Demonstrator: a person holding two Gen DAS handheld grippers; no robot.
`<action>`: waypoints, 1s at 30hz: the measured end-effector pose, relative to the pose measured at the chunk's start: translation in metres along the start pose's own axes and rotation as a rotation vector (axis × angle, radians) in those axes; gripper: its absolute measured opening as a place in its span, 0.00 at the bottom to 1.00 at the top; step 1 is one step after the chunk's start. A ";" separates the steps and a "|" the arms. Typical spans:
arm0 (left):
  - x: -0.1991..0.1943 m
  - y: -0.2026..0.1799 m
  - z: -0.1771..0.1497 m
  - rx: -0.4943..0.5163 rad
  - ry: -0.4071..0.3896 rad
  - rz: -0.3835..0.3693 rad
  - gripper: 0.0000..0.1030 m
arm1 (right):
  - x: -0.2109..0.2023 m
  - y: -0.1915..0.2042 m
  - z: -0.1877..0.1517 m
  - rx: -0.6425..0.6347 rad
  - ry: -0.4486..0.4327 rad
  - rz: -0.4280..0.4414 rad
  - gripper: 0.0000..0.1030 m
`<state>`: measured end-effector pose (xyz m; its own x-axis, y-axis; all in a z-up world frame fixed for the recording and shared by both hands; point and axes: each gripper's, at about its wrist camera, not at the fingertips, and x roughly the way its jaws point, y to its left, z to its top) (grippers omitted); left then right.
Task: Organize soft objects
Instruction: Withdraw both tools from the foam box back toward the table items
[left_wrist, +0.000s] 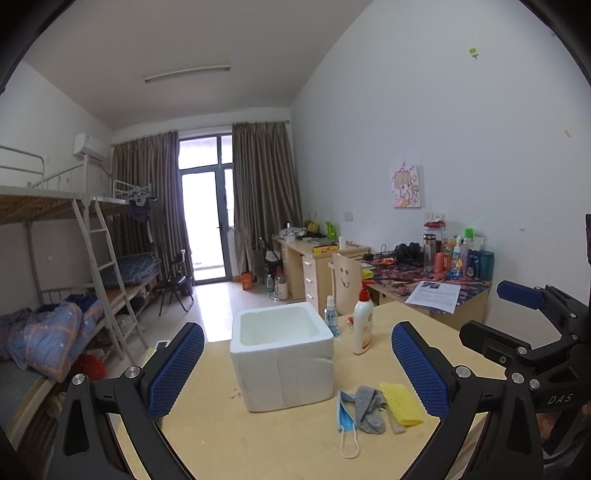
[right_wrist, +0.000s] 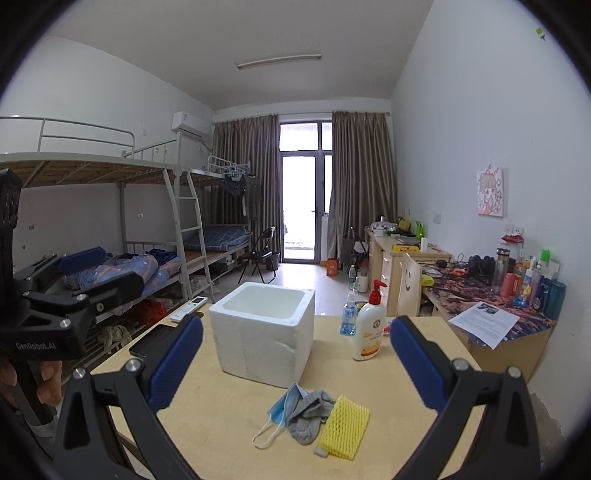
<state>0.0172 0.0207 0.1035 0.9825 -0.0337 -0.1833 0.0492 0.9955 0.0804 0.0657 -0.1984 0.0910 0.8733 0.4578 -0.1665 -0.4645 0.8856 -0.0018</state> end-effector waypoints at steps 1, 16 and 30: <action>-0.003 -0.001 -0.002 -0.001 -0.002 0.002 0.99 | -0.003 0.002 -0.002 -0.005 -0.004 -0.004 1.00; -0.025 0.000 -0.046 -0.075 -0.042 0.029 0.99 | -0.029 0.009 -0.040 -0.006 -0.034 -0.044 1.00; -0.026 -0.001 -0.089 -0.141 -0.094 0.005 0.99 | -0.028 0.013 -0.077 0.018 -0.042 -0.062 1.00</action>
<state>-0.0245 0.0281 0.0209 0.9955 -0.0301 -0.0899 0.0249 0.9980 -0.0584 0.0239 -0.2060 0.0200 0.9059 0.4047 -0.1247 -0.4070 0.9134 0.0075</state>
